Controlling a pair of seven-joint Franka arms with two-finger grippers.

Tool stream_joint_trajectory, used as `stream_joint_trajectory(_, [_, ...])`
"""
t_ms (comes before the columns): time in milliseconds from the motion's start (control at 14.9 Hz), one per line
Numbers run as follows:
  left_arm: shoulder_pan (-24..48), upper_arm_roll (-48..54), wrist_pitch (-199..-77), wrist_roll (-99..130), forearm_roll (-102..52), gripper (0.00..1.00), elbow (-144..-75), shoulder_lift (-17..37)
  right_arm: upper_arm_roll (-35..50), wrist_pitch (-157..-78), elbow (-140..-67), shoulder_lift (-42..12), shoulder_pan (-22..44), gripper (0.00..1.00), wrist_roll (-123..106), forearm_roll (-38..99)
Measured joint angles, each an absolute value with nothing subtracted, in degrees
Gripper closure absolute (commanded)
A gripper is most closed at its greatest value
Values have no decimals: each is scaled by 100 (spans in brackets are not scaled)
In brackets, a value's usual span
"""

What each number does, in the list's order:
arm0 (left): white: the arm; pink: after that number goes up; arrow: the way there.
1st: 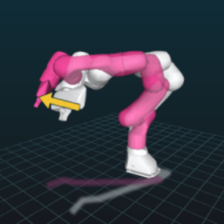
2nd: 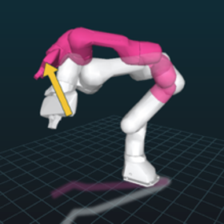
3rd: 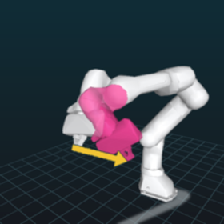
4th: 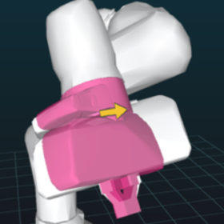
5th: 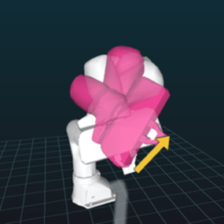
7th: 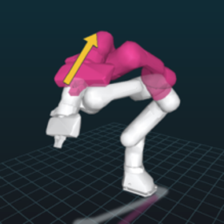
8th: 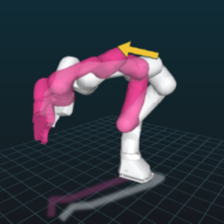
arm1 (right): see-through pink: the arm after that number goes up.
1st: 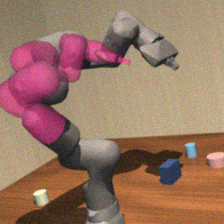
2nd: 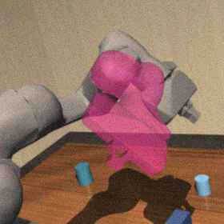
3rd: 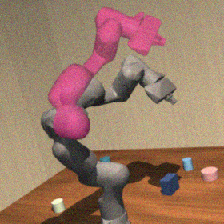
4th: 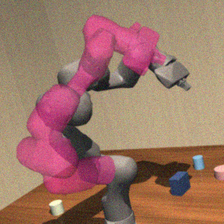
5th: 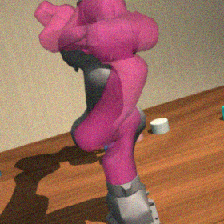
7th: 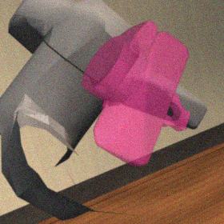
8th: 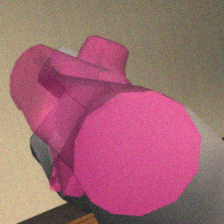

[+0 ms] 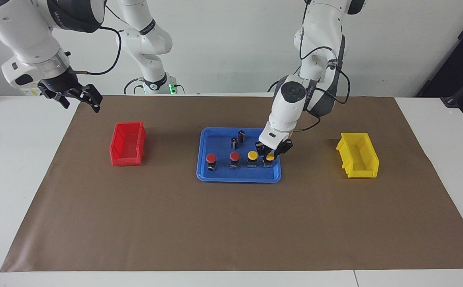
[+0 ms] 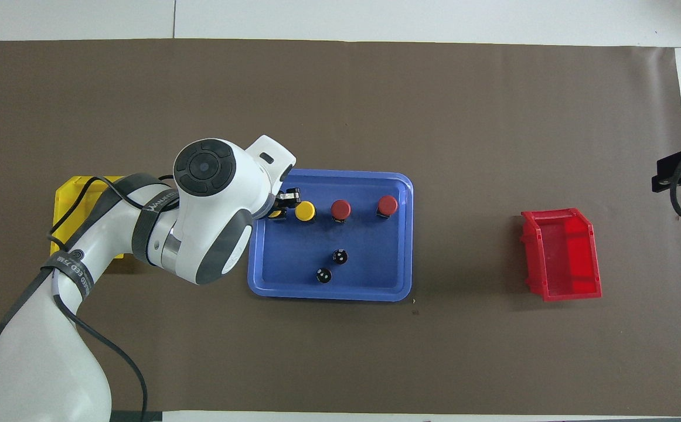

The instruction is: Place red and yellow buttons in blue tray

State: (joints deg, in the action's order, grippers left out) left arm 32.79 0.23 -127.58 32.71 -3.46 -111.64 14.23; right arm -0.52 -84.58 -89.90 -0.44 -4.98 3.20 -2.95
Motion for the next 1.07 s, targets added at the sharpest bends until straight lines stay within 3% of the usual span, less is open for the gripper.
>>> stream_joint_trajectory(67, [3279,23,-12759,3270,-346,33,-11172,1429,-52,-8458,-8990,-44,-498,0,320,-295])
stream_joint_trajectory(336, [3279,23,-12695,3270,-350,19,-11155,1401,-52,-8458,-8990,-44,-497,0,320,-295])
stream_joint_trajectory(604, [3265,-44,-11639,3245,-352,0,-10789,972,-52,-8458,-8990,-44,-497,0,320,-295])
stream_joint_trajectory(805, [3038,-153,-10843,2931,-326,0,-10491,531,-52,-8458,-8990,-44,-497,0,320,-295])
stream_joint_trajectory(1074, [1896,-216,-10402,1352,-141,0,-10389,94,-52,-8458,-8990,-44,-497,0,320,-295])
